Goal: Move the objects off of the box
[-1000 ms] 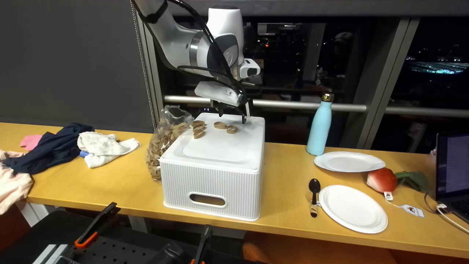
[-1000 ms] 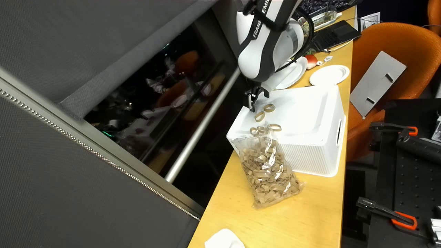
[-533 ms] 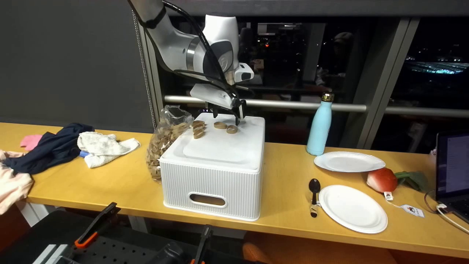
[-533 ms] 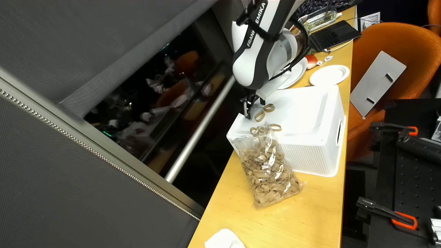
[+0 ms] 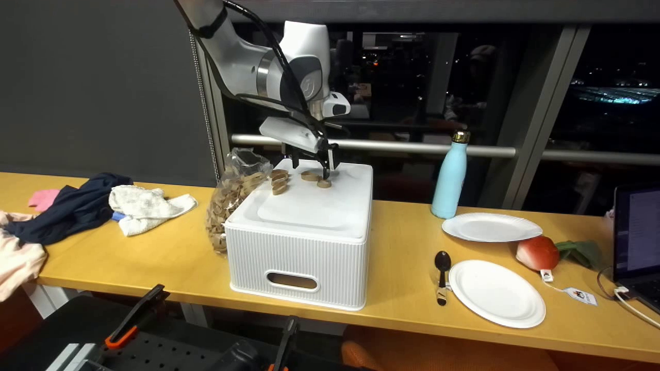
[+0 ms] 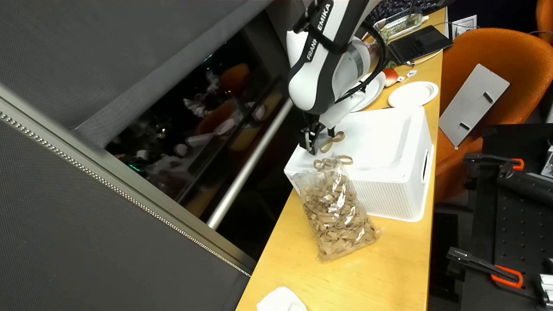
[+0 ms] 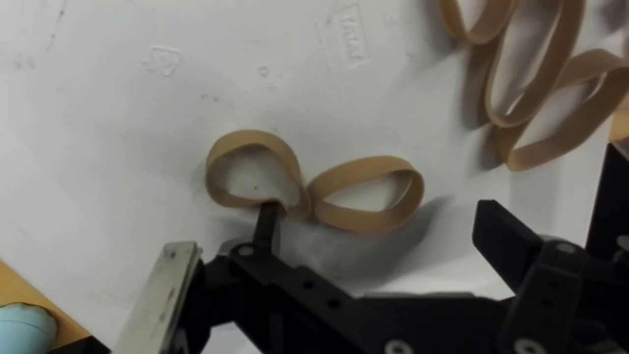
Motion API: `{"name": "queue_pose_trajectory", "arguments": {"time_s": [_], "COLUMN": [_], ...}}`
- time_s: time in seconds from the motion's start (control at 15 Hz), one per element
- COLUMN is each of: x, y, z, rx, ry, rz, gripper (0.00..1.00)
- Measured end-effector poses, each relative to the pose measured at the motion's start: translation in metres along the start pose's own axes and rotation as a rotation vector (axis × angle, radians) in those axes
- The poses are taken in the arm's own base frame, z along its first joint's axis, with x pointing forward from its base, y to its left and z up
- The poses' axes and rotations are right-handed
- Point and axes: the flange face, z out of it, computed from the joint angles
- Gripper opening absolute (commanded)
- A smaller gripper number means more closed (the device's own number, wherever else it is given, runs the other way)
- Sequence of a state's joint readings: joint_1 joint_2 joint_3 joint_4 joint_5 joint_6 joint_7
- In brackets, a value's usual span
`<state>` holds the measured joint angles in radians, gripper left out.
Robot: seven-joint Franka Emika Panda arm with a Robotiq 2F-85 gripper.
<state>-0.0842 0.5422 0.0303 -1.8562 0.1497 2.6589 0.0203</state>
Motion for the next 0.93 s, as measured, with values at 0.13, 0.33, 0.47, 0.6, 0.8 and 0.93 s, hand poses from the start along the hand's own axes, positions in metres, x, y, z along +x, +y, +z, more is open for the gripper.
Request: {"name": "queue_pose_trajectory", "arguments": {"time_s": [0.13,0.33,0.47,0.6,0.8,0.93], "x": [-0.0022,-0.0031,-0.0020,-0.0012,-0.0008,-0.0016], "y": [0.0003,0.0017,0.0043,0.0063,0.0070,0.0064], "z": [0.0018,0.0017,-0.0019,-0.0046,-0.0063,-0.0066], "rx": [-0.001,-0.003,-0.006,-0.009,-0.009,-0.009], "ry": [-0.020,-0.034,-0.034,-0.035,-0.033,-0.034], "rz": [0.011,0.020,0.024,0.027,0.029,0.029], "gripper": [0.72,0.60,0.44,0.31,0.07,0.00]}}
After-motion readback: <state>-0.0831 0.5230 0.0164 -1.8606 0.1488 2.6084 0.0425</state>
